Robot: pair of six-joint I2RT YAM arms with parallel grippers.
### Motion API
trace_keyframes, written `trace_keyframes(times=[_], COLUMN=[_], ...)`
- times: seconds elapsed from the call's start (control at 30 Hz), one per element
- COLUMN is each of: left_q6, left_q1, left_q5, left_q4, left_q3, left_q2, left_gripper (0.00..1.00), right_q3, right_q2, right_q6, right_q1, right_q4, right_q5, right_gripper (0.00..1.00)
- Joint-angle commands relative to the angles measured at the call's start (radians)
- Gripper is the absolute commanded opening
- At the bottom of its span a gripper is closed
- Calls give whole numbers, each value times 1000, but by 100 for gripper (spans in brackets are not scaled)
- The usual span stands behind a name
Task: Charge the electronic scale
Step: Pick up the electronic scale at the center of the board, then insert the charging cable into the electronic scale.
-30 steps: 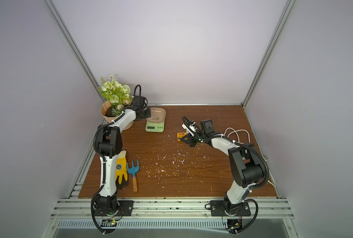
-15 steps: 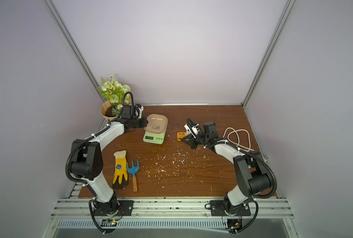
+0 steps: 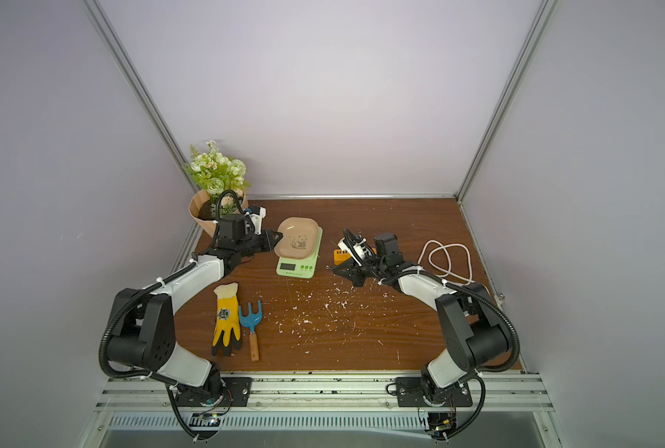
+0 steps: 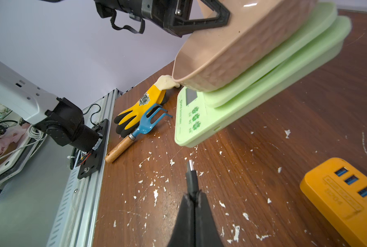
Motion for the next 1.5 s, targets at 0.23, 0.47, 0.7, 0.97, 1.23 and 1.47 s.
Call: trace_keyframes(times=[0.23,0.47,0.7,0.97,1.23,1.47], left_q6=[-58,-39,-31,-41,-41,-38], left_q1=[-24,-37,-44,-47,-52,-53], left_q5=[108,104,109,112,116,116], left_q4=[151,130,131,156,156,151], left_q3=[11,14,20,5,7,7], left_q2=[-36,-40,-43,-56,-60,-58], left_gripper=[0,0,0,0,0,0], right_q3=[60,60,71,73,81,79], right_q2=[19,3,4,10,17,6], right_q6=[-68,-91,-76,-4,12,19], right_q1=[44,49,49,49,48,47], right_q4=[-10,-21,-12,53,56,61], right_q5=[49,80,75,66,90,106], right_gripper=[0,0,0,0,0,0])
